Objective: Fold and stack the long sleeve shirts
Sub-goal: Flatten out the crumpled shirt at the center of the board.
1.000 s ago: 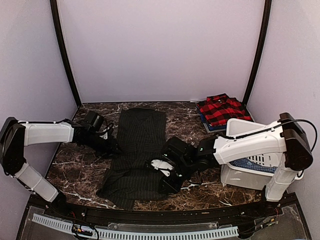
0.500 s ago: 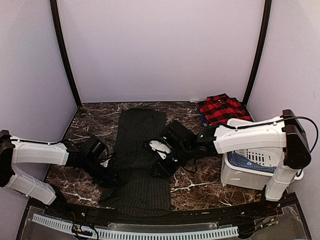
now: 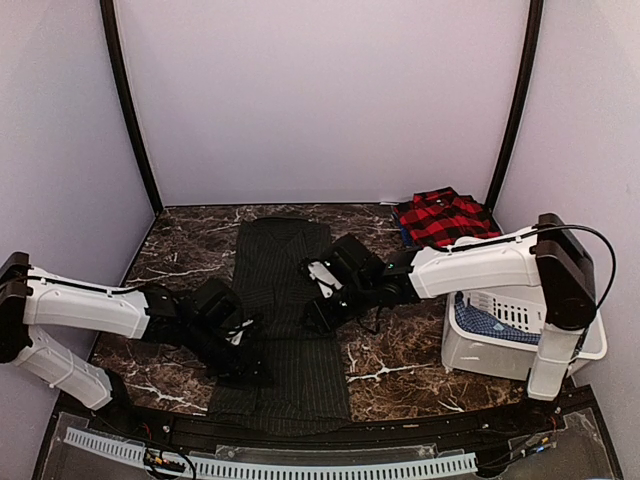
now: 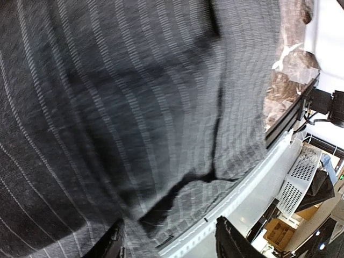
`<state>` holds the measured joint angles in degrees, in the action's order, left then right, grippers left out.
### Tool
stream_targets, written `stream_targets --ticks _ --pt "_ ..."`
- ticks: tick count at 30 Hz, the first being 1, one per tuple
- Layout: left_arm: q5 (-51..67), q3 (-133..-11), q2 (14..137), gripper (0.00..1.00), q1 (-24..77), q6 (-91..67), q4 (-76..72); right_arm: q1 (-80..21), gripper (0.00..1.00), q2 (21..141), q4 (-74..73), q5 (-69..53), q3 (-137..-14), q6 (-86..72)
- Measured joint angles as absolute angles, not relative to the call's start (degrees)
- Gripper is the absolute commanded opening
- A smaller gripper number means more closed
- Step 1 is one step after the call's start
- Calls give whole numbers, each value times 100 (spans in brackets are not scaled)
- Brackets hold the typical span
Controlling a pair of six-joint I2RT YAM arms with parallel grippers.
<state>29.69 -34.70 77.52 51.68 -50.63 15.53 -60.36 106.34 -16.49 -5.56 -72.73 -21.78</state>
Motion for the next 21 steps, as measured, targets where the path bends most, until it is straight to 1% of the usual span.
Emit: stream_targets --ticks 6,10,13,15,16,21 --pt "2495 -3787 7413 63 5225 -5026 1584 -5839 63 10597 -1262 -69 -7150 -2377" --pt "1938 -4219 7402 64 5140 -4818 1697 -5839 74 10416 -1092 274 -7015 -2504" --pt "1568 -4488 7404 64 4917 -4609 1688 -5839 86 10165 -943 532 -6858 -2591" --pt "1415 -4528 7404 65 4700 -4493 1638 -5837 97 10022 -908 718 -6807 -2661" --pt "1330 -4530 7404 65 4560 -4427 1627 -5837 99 9972 -902 797 -6801 -2718" --pt "860 -4560 7470 66 4007 -4158 1500 -5817 99 9666 -897 1315 -6744 -2794"
